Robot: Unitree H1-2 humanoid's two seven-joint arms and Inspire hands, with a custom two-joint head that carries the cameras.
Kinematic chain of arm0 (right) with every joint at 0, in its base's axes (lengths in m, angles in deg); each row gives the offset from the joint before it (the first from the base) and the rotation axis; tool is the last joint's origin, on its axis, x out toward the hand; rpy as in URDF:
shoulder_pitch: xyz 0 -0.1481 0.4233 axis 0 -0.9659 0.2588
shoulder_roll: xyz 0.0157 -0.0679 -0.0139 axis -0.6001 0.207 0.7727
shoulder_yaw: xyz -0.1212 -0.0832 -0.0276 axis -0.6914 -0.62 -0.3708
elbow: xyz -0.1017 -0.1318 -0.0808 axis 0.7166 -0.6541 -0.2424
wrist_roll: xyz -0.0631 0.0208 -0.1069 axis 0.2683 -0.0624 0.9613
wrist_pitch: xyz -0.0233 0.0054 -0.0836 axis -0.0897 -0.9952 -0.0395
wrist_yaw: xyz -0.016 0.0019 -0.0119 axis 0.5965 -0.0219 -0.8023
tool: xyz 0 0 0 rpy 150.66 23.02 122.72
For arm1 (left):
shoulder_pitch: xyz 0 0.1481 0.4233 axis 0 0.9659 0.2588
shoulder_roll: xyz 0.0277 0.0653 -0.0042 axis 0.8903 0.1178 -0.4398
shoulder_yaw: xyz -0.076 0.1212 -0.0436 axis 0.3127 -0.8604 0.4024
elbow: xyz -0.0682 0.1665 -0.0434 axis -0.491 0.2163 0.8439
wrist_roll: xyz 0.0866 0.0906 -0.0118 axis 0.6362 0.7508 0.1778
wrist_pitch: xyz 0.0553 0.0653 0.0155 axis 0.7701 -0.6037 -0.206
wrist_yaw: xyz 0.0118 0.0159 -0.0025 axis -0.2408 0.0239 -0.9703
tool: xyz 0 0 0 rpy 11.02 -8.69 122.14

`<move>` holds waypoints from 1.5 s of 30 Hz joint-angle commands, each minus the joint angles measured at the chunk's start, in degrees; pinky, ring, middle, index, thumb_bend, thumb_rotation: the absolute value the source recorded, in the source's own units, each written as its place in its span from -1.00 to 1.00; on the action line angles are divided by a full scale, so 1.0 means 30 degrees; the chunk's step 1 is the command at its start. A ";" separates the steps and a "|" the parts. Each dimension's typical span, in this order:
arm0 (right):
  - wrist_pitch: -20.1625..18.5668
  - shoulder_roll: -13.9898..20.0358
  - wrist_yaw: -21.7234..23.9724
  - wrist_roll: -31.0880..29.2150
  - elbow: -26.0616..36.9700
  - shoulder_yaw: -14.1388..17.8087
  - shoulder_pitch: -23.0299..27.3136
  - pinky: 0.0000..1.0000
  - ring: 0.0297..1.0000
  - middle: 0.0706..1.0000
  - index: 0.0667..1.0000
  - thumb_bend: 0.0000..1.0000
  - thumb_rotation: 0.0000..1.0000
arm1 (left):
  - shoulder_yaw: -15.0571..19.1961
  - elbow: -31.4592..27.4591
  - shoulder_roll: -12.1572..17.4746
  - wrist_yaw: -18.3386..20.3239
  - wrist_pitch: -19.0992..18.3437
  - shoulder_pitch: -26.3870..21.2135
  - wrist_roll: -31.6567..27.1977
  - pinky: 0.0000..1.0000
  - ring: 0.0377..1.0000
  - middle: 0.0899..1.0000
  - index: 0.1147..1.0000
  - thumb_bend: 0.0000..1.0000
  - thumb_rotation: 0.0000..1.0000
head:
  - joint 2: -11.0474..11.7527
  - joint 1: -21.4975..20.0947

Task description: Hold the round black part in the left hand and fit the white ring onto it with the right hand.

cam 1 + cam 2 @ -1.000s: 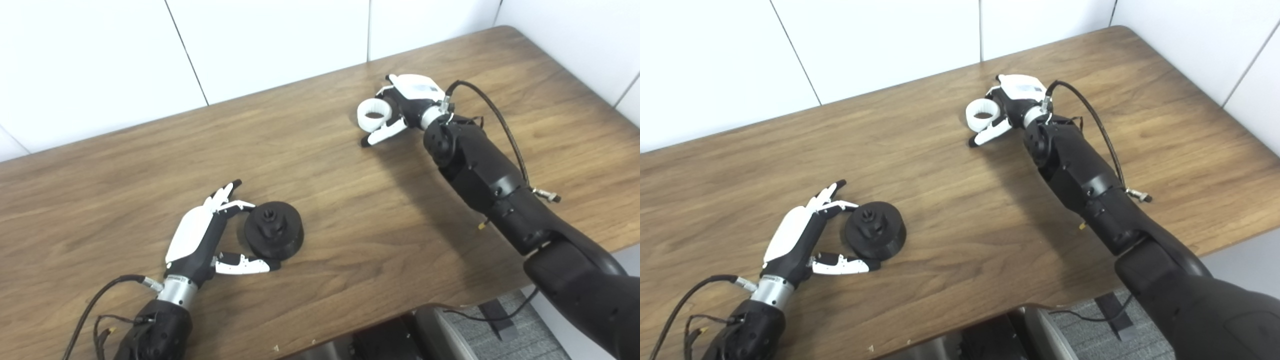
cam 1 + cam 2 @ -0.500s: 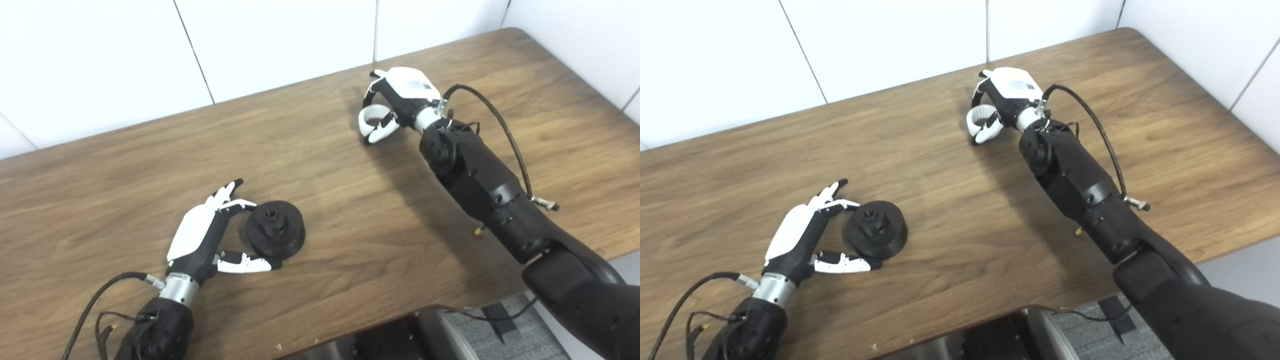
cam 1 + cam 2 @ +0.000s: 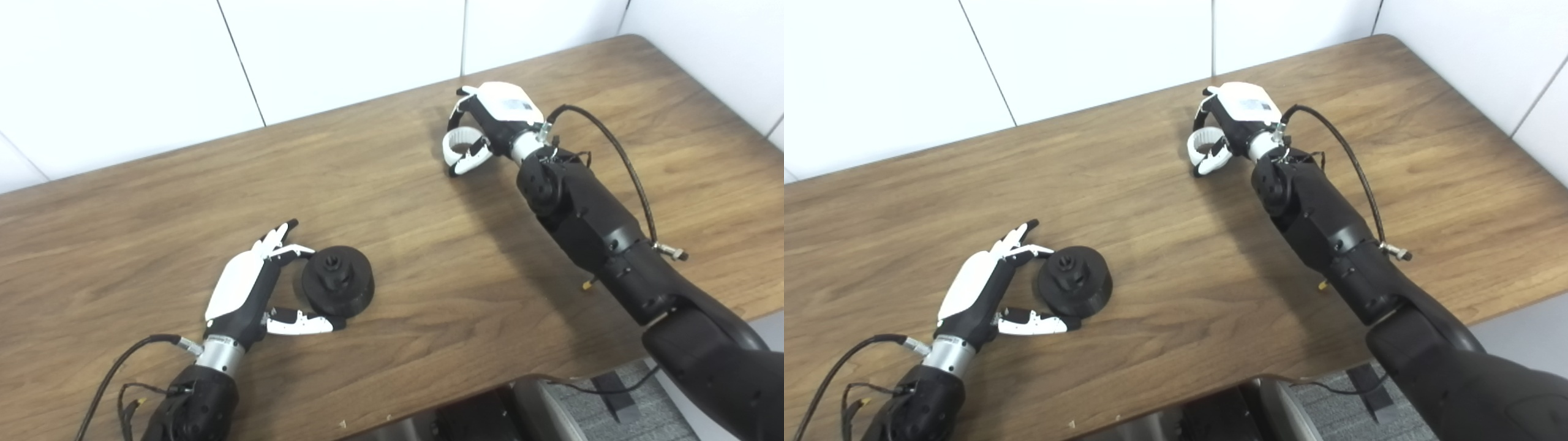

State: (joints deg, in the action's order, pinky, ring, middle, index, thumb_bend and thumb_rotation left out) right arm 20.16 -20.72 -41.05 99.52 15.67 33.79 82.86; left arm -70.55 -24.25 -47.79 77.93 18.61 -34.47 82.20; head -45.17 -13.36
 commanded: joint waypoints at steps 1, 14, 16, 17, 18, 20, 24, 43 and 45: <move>-0.0354 0.0506 0.0136 0.0374 0.0320 0.0015 0.0645 0.78 0.78 0.83 -0.08 0.04 -0.68 | 0.0227 -0.0446 0.0141 -0.0101 0.0060 -0.0324 0.0118 1.00 1.00 1.00 0.15 0.91 -0.29 | -0.0002 0.0010; 0.0163 0.0576 -0.0326 0.0048 0.1071 0.0443 0.0510 0.77 0.77 0.82 -0.08 0.05 -0.69 | 0.0216 -0.0535 0.0108 0.0037 -0.0014 -0.0489 0.0169 1.00 1.00 1.00 0.14 0.91 -0.29 | -0.0154 0.0368; 0.0354 0.0596 -0.0459 -0.0075 0.1585 0.0659 0.0491 0.78 0.77 0.81 -0.08 0.05 -0.69 | 0.0210 -0.0516 0.0088 0.0066 -0.0056 -0.0532 0.0189 1.00 1.00 1.00 0.14 0.91 -0.28 | -0.0173 0.0368; 0.0375 0.0582 -0.0471 -0.0119 0.1772 0.0754 0.0485 0.81 0.77 0.81 -0.08 0.05 -0.69 | 0.0210 -0.0510 0.0081 0.0076 -0.0079 -0.0546 0.0202 1.00 1.00 1.00 0.14 0.91 -0.28 | -0.0173 0.0368; 0.0313 0.0586 -0.0402 -0.0123 0.2083 0.0849 0.0497 0.83 0.78 0.81 -0.08 0.04 -0.69 | 0.0219 -0.0510 0.0068 0.0086 -0.0136 -0.0556 0.0223 1.00 1.00 1.00 0.14 0.91 -0.28 | -0.0177 0.0357; 0.0182 0.0605 -0.0204 -0.0119 0.2586 0.0986 0.0521 0.87 0.79 0.81 -0.08 0.04 -0.69 | 0.0239 -0.0505 0.0040 0.0069 -0.0196 -0.0576 0.0254 1.00 1.00 1.00 0.14 0.91 -0.29 | -0.0193 0.0359; 0.0249 0.0703 -0.0030 -0.0062 0.3876 0.1234 0.0555 0.90 0.80 0.82 -0.08 0.04 -0.69 | 0.0259 -0.0489 0.0018 0.0130 -0.0274 -0.0646 0.0253 1.00 1.00 1.00 0.14 0.91 -0.29 | -0.0201 0.0429; 0.0767 0.0965 0.0921 -0.0399 0.6263 0.1724 0.0529 0.87 0.79 0.79 -0.09 0.05 -0.69 | 0.0212 -0.0402 -0.0355 0.0152 -0.0391 -0.1016 0.0580 1.00 1.00 1.00 0.12 0.91 -0.33 | -0.0670 0.2904; 0.0942 0.1079 0.1025 -0.0620 0.6311 0.1811 0.0409 0.88 0.79 0.80 -0.09 0.05 -0.69 | 0.0104 -0.0463 -0.0541 0.0188 -0.0601 -0.1120 0.0801 1.00 1.00 1.00 0.12 0.91 -0.33 | -0.0758 0.3617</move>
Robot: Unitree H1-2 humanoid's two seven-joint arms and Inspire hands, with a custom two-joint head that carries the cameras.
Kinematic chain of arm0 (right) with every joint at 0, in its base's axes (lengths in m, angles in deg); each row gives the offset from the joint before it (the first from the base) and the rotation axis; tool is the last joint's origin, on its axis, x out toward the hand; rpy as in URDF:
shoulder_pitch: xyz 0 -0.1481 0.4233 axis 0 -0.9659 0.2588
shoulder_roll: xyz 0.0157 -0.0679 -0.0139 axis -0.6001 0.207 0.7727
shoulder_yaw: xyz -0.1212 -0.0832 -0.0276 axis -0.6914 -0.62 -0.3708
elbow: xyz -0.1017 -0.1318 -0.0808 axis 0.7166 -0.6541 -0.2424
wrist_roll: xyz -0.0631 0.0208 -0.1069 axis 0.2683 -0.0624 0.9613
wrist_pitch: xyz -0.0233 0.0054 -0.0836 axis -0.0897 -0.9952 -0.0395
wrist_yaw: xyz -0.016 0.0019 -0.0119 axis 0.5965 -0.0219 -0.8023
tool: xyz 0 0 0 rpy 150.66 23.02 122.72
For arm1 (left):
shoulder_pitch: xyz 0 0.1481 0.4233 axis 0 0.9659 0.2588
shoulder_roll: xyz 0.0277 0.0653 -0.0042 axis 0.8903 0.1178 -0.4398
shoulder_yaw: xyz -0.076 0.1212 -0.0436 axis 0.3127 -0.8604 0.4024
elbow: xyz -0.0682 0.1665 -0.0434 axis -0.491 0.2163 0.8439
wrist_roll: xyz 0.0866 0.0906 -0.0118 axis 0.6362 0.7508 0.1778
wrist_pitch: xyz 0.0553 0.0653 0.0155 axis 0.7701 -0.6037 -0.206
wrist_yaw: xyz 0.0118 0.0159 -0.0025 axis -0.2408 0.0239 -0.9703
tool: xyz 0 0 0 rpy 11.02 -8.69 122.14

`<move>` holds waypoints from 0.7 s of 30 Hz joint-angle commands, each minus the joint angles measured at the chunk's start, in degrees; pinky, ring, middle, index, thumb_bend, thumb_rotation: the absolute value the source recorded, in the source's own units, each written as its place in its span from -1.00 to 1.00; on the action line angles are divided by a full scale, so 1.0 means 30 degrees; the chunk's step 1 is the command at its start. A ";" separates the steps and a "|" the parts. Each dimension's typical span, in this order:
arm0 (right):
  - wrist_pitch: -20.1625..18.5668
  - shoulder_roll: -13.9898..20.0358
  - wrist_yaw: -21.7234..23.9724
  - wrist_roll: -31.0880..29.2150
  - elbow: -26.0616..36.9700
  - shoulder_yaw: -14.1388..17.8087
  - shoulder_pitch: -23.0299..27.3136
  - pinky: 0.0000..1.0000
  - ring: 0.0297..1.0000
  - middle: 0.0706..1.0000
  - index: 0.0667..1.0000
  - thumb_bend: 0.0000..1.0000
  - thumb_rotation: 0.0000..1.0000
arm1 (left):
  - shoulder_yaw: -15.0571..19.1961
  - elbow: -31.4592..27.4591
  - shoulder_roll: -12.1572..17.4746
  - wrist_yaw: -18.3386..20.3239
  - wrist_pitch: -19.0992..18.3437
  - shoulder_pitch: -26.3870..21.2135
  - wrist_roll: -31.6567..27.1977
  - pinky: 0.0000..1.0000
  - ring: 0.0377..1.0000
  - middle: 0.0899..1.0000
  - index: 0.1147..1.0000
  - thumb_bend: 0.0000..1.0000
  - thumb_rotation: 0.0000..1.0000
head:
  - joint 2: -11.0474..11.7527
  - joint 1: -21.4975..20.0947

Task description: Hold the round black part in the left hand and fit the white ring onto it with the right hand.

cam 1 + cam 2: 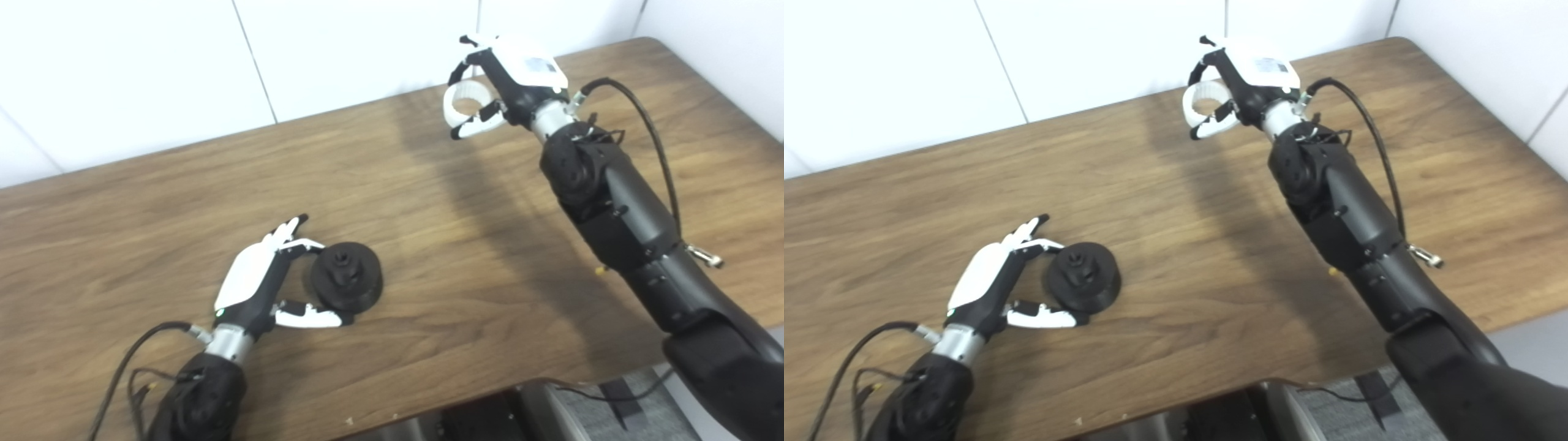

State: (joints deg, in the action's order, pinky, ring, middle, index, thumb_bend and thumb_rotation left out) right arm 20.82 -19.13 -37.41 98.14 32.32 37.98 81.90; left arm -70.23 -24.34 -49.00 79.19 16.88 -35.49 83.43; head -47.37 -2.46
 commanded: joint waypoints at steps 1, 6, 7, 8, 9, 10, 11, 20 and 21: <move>0.0829 0.0600 -0.0157 -0.0275 0.0786 0.0435 0.0658 0.89 0.79 0.80 -0.09 0.05 -0.69 | -0.0057 -0.0464 -0.0247 -0.0236 -0.0134 -0.0836 0.0498 1.00 1.00 1.00 0.12 0.90 -0.33 | -0.0078 0.0454; 0.1072 0.0751 -0.0135 -0.0345 0.0996 0.0423 0.0422 0.94 0.78 0.80 -0.09 0.05 -0.69 | -0.0118 -0.0649 -0.0605 -0.0169 -0.0538 -0.0911 0.0877 1.00 1.00 1.00 0.13 0.92 -0.33 | -0.0137 0.0795; 0.1071 0.0754 -0.0089 -0.0333 0.1056 0.0406 0.0379 0.92 0.77 0.80 -0.08 0.04 -0.69 | -0.0099 -0.0681 -0.0653 -0.0167 -0.0576 -0.0906 0.0882 1.00 1.00 1.00 0.12 0.92 -0.33 | -0.0180 0.0748; 0.1076 0.0760 -0.0053 -0.0338 0.1092 0.0408 0.0352 0.91 0.77 0.80 -0.08 0.04 -0.69 | -0.0086 -0.0698 -0.0691 -0.0167 -0.0597 -0.0900 0.0885 1.00 1.00 1.00 0.12 0.92 -0.33 | -0.0200 0.0763; 0.1100 0.0754 -0.0024 -0.0364 0.1131 0.0419 0.0326 0.91 0.77 0.80 -0.08 0.04 -0.69 | -0.0076 -0.0703 -0.0711 -0.0166 -0.0607 -0.0902 0.0896 1.00 1.00 1.00 0.12 0.92 -0.33 | -0.0216 0.0776; 0.1165 0.0732 -0.0024 -0.0398 0.1178 0.0438 0.0290 0.93 0.78 0.80 -0.08 0.04 -0.69 | -0.0075 -0.0658 -0.0700 -0.0199 -0.0562 -0.0918 0.0917 1.00 1.00 1.00 0.12 0.92 -0.31 | -0.0216 0.0776; 0.1220 0.0711 -0.0030 -0.0418 0.1206 0.0457 0.0266 0.94 0.78 0.80 -0.08 0.04 -0.69 | -0.0078 -0.0627 -0.0684 -0.0221 -0.0532 -0.0931 0.0932 1.00 1.00 1.00 0.12 0.91 -0.31 | -0.0216 0.0776; 0.2122 0.0715 0.0137 -0.1096 0.3863 0.0698 -0.2021 0.81 0.73 0.76 -0.09 0.05 -0.70 | 0.0003 -0.0716 -0.0624 -0.0169 -0.0619 -0.0871 0.0865 1.00 1.00 1.00 0.13 0.92 -0.28 | -0.0430 0.0809; 0.2204 0.0692 0.0158 -0.1171 0.4243 0.0734 -0.2371 0.80 0.73 0.76 -0.09 0.05 -0.70 | 0.0029 -0.0685 -0.0610 -0.0191 -0.0598 -0.0881 0.0843 1.00 1.00 1.00 0.13 0.92 -0.28 | -0.0430 0.0781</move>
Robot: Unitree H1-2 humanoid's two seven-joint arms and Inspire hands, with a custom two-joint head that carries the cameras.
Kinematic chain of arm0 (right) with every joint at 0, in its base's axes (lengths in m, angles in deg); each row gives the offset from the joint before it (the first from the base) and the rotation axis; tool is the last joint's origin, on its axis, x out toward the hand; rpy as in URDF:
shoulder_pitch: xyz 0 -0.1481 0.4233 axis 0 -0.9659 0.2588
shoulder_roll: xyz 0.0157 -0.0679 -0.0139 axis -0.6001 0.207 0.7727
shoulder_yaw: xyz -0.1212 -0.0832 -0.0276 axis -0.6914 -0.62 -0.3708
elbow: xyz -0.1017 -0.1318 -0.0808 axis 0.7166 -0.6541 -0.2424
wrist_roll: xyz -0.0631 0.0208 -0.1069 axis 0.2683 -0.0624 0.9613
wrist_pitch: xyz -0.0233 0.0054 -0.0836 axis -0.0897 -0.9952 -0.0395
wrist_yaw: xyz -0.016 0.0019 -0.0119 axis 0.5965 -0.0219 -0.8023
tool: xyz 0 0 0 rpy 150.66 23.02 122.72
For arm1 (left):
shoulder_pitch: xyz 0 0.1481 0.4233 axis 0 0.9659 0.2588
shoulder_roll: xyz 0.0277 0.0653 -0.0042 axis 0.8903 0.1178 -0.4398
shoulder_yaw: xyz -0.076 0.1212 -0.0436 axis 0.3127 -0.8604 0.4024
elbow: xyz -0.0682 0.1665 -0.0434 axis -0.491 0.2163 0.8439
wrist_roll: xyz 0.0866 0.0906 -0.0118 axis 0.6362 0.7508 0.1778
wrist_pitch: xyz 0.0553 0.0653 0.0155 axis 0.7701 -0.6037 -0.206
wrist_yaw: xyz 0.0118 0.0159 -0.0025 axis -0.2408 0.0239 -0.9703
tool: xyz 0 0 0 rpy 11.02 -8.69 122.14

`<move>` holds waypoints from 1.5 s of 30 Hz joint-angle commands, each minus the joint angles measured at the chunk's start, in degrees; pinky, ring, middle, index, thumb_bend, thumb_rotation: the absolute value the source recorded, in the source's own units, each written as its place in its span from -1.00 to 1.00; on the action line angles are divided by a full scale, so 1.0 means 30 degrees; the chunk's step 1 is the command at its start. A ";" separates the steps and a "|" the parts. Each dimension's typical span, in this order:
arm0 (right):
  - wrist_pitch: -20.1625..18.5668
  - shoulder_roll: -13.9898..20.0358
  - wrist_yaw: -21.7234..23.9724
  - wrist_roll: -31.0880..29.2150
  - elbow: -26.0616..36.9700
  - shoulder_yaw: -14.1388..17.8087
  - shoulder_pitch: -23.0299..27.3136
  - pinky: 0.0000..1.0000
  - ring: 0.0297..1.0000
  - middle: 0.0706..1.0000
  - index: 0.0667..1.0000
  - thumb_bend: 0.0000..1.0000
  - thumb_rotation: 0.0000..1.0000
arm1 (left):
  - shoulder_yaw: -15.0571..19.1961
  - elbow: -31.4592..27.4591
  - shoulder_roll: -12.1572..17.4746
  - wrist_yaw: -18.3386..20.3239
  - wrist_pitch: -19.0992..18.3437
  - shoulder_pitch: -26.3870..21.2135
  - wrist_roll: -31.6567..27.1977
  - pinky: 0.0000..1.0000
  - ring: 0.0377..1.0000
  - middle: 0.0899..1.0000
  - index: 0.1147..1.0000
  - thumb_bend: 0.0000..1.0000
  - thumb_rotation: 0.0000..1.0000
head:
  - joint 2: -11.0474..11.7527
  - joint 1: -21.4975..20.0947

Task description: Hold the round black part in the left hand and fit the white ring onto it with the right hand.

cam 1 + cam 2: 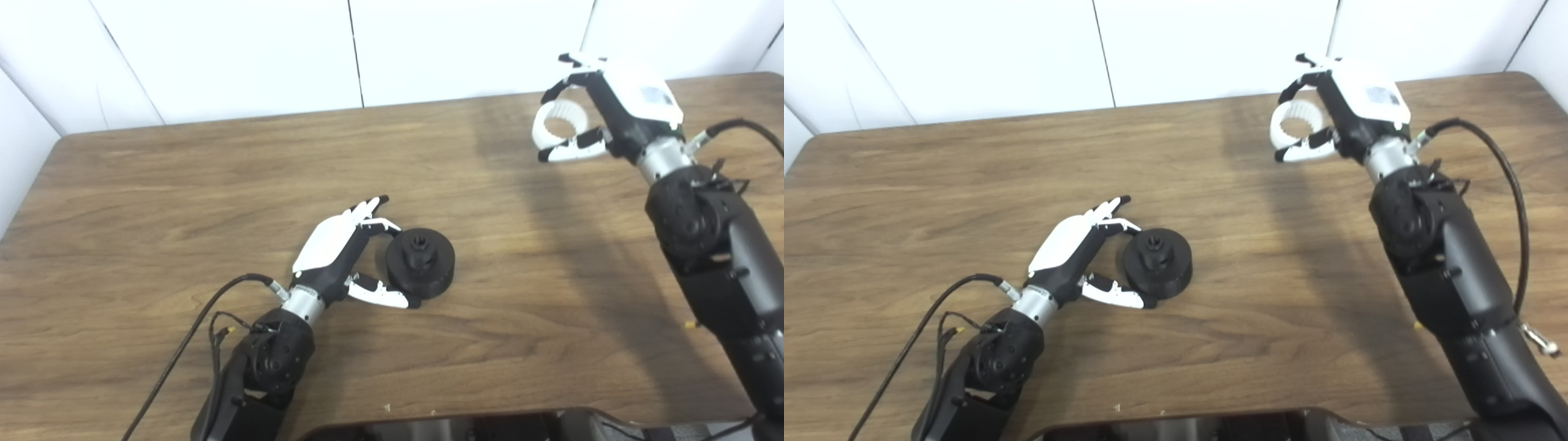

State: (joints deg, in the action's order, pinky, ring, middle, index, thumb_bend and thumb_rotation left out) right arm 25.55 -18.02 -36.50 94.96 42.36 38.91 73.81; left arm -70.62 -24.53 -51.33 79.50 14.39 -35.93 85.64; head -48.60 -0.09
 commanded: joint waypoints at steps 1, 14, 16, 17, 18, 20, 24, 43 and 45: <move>0.0742 0.0307 -0.0149 -0.0186 0.1210 0.0459 0.0024 0.79 0.72 0.75 -0.09 0.05 -0.70 | 0.0174 -0.0591 0.0175 -0.0310 0.0238 -0.0747 0.0105 1.00 1.00 1.00 0.12 0.92 -0.28 | -0.0020 -0.0012; 0.0589 -0.0897 0.0917 -0.0236 0.4762 0.0372 -0.2406 0.89 0.75 0.76 -0.09 0.04 -0.70 | 0.0109 -0.0510 0.0085 -0.0209 0.0150 -0.1080 0.0168 1.00 1.00 1.00 0.13 0.93 -0.25 | -0.0123 -0.0023; 0.0507 -0.1180 0.1165 -0.0186 0.5111 0.0262 -0.2605 0.92 0.76 0.76 -0.09 0.04 -0.70 | 0.0097 -0.0521 0.0075 -0.0218 0.0200 -0.1063 0.0134 1.00 1.00 1.00 0.12 0.93 -0.28 | -0.0128 -0.0027; 0.0525 -0.1293 0.1258 -0.0143 0.5215 0.0226 -0.2678 0.93 0.76 0.77 -0.09 0.04 -0.70 | 0.0094 -0.0527 0.0064 -0.0228 0.0210 -0.1050 0.0124 1.00 1.00 1.00 0.12 0.92 -0.29 | -0.0130 -0.0040; 0.0540 -0.1403 0.1370 -0.0101 0.5306 0.0189 -0.2742 0.93 0.76 0.76 -0.09 0.04 -0.70 | 0.0091 -0.0521 0.0055 -0.0269 0.0256 -0.1034 0.0118 1.00 1.00 1.00 0.12 0.93 -0.30 | -0.0142 -0.0041; 0.0540 -0.1640 0.1615 0.0008 0.5528 0.0087 -0.2887 0.93 0.77 0.77 -0.09 0.05 -0.70 | 0.0079 -0.0528 0.0042 -0.0292 0.0275 -0.1016 0.0125 1.00 1.00 1.00 0.11 0.92 -0.31 | -0.0161 -0.0038; 0.0715 -0.2105 0.2044 0.0193 0.5926 -0.0135 -0.3054 0.91 0.77 0.77 -0.09 0.05 -0.70 | 0.0041 -0.0537 0.0004 -0.0225 0.0165 -0.1045 0.0159 1.00 1.00 1.00 0.11 0.92 -0.31 | -0.0183 0.0048; 0.1117 -0.4616 0.2963 0.0646 0.5829 -0.2385 -0.3087 0.81 0.74 0.77 -0.08 0.04 -0.69 | -0.0190 -0.0585 -0.0190 -0.0041 -0.0106 -0.1070 0.0229 1.00 1.00 1.00 0.11 0.92 -0.31 | -0.0400 0.0422; 0.1242 -0.4853 0.2894 0.0675 0.5674 -0.2589 -0.3081 0.79 0.73 0.76 -0.08 0.04 -0.69 | -0.0287 -0.0518 -0.0166 -0.0086 -0.0068 -0.1071 0.0424 1.00 1.00 1.00 0.11 0.92 -0.32 | -0.0410 0.0424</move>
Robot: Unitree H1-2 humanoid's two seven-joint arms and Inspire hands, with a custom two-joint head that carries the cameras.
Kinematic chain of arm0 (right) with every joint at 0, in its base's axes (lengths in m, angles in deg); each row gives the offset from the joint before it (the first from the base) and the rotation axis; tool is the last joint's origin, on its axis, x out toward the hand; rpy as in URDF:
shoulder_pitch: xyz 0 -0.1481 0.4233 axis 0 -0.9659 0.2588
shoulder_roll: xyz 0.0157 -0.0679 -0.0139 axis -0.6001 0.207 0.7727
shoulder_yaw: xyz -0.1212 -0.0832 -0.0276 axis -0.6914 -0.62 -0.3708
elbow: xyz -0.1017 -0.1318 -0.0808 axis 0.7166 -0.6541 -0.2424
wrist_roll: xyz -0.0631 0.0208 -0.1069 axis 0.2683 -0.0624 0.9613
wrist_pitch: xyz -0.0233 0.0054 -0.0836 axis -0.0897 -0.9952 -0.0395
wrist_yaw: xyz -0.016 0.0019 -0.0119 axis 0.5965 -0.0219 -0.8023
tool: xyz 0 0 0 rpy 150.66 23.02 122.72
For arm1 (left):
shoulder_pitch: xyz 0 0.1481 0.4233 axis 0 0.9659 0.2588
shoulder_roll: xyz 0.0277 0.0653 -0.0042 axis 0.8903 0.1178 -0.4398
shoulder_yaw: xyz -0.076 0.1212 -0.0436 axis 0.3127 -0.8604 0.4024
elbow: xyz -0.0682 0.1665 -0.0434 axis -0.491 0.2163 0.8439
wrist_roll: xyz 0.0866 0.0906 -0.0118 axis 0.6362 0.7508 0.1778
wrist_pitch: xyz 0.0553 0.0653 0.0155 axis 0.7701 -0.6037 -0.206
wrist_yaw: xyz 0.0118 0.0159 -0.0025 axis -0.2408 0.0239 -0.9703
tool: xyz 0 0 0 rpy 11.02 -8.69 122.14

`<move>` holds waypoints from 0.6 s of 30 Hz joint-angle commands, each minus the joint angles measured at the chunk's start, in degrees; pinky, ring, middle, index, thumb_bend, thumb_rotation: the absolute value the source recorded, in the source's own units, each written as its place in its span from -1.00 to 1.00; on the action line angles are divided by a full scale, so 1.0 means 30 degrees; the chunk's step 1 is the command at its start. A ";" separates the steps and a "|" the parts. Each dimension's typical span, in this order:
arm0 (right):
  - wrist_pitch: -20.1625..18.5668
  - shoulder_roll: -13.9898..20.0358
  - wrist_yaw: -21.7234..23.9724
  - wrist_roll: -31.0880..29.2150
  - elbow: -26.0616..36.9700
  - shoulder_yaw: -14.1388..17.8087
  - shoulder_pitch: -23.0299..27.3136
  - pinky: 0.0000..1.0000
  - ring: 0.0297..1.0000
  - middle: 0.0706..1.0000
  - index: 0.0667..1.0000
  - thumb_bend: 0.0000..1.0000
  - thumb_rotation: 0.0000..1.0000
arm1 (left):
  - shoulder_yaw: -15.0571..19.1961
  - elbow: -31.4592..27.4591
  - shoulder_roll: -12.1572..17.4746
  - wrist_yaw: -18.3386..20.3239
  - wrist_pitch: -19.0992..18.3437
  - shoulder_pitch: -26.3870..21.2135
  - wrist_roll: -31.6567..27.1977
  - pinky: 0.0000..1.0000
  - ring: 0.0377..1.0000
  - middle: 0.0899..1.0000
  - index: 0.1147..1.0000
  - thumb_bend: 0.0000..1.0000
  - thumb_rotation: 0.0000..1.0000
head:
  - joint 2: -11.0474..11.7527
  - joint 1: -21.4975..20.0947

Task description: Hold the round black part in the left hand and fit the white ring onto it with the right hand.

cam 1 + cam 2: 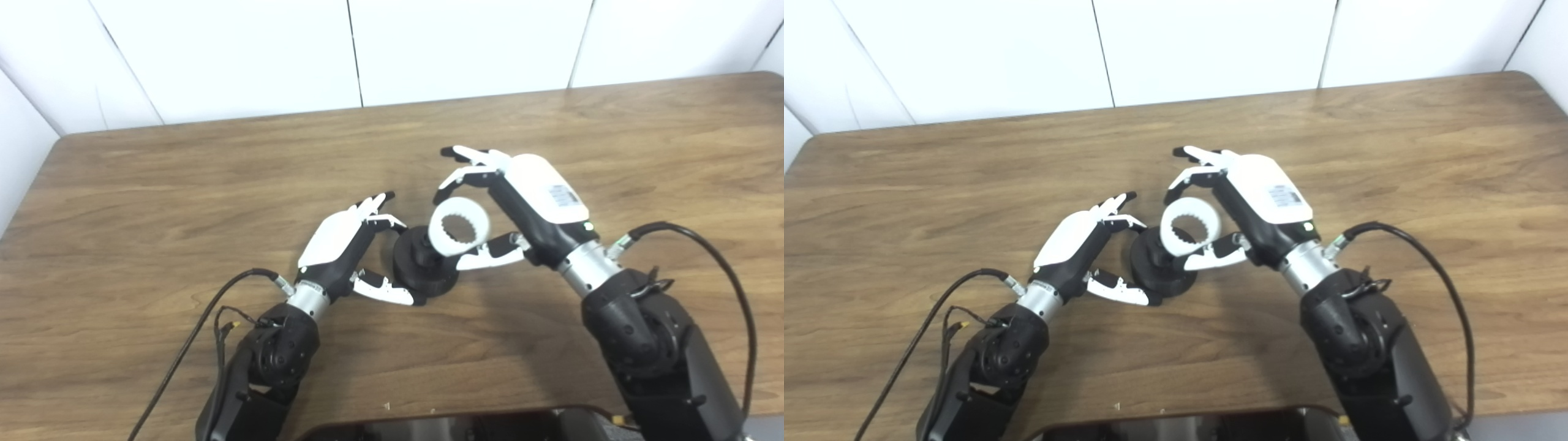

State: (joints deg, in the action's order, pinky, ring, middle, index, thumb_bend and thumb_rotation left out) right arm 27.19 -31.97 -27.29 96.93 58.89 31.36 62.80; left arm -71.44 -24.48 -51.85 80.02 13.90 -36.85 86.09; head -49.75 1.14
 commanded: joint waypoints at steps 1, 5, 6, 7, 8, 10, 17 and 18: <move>0.0726 -0.0313 -0.0197 0.0044 0.0097 -0.0164 0.0593 0.78 0.72 0.76 -0.08 0.04 -0.69 | -0.0082 -0.0514 0.0021 -0.0275 0.0093 -0.0773 0.0439 1.00 1.00 1.00 0.11 0.92 -0.33 | -0.0040 0.0012; 0.0907 -0.0627 -0.0356 0.0174 -0.0219 -0.0542 0.0658 0.75 0.71 0.75 -0.08 0.04 -0.69 | -0.0230 -0.0372 -0.0017 -0.0437 0.0233 -0.0772 0.0768 1.00 1.00 1.00 0.11 0.92 -0.36 | -0.0082 0.0061; 0.0957 -0.0701 -0.0381 0.0236 -0.0313 -0.0647 0.0675 0.75 0.70 0.75 -0.08 0.04 -0.69 | -0.0261 -0.0350 -0.0029 -0.0449 0.0230 -0.0772 0.0810 1.00 1.00 1.00 0.10 0.92 -0.38 | -0.0082 0.0061; 0.0990 -0.0749 -0.0393 0.0272 -0.0371 -0.0707 0.0684 0.75 0.70 0.75 -0.08 0.04 -0.69 | -0.0282 -0.0340 -0.0036 -0.0457 0.0220 -0.0771 0.0837 1.00 1.00 1.00 0.10 0.92 -0.38 | -0.0082 0.0061; 0.0946 -0.0798 -0.0294 0.0325 -0.0427 -0.0807 0.0692 0.75 0.71 0.76 -0.08 0.04 -0.69 | -0.0297 -0.0335 -0.0072 -0.0468 0.0208 -0.0762 0.0821 1.00 1.00 1.00 0.10 0.92 -0.38 | -0.0111 0.0118; 0.0900 -0.0894 -0.0161 0.0462 -0.0588 -0.1008 0.0697 0.76 0.71 0.76 -0.08 0.04 -0.69 | -0.0307 -0.0343 -0.0122 -0.0470 0.0209 -0.0748 0.0748 1.00 1.00 1.00 0.09 0.92 -0.38 | -0.0111 0.0118; 0.1198 -0.0998 -0.0481 0.0520 -0.1434 -0.1327 0.0613 0.74 0.71 0.76 -0.08 0.04 -0.69 | -0.0309 -0.0609 -0.0249 -0.0311 0.0091 -0.0681 0.0630 1.00 1.00 1.00 0.09 0.93 -0.31 | -0.0184 0.0275; 0.1265 -0.1017 -0.0553 0.0541 -0.1563 -0.1316 0.0591 0.74 0.71 0.76 -0.08 0.04 -0.69 | -0.0310 -0.0653 -0.0259 -0.0332 0.0102 -0.0654 0.0648 1.00 1.00 1.00 0.09 0.93 -0.30 | -0.0202 0.0293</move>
State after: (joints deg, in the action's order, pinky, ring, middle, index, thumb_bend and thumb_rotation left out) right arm 29.17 -34.42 -27.58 98.54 53.95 27.26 62.92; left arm -72.24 -24.49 -52.30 79.68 13.88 -37.03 87.59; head -50.27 1.93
